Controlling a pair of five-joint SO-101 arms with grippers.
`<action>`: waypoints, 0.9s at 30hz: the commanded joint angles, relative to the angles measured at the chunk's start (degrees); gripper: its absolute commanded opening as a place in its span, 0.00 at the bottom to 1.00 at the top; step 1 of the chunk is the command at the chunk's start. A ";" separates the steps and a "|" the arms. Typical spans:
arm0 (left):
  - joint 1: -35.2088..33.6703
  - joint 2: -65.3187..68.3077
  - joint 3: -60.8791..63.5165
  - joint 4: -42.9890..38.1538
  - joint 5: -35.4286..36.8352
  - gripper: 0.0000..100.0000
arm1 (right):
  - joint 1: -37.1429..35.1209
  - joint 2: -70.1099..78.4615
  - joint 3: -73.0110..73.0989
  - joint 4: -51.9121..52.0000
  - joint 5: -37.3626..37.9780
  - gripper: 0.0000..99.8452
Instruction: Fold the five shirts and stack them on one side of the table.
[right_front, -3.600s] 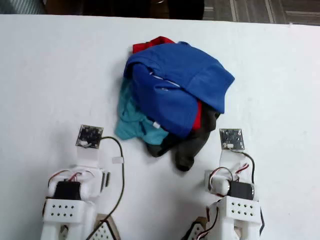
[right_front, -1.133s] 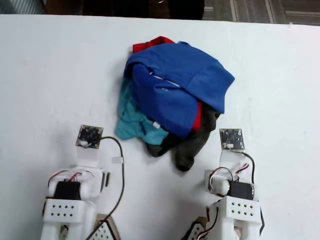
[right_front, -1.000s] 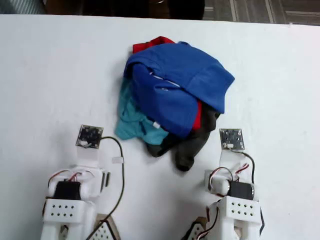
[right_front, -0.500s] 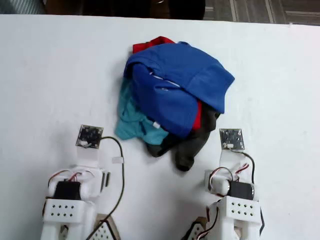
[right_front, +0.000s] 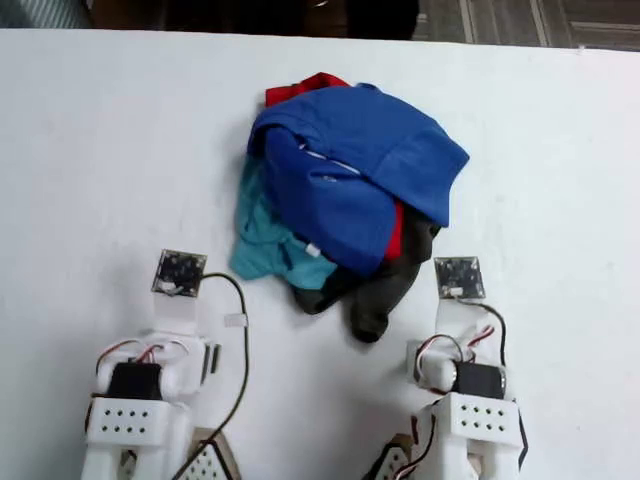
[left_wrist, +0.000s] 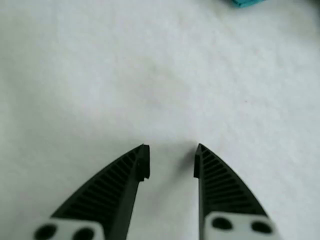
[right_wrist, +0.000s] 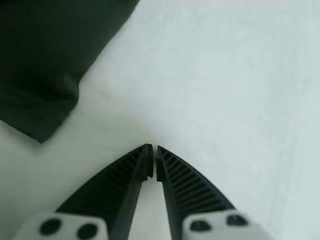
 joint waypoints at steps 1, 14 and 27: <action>-0.79 -0.26 -0.04 -0.79 0.09 0.17 | -6.20 -0.48 -0.26 -0.66 0.53 0.02; -0.79 -0.26 -0.04 -0.79 0.09 0.17 | -17.10 -0.48 2.81 -22.64 0.53 0.02; -0.79 -0.26 -0.04 -0.79 0.09 0.17 | -17.54 0.04 -6.77 -25.27 0.70 0.29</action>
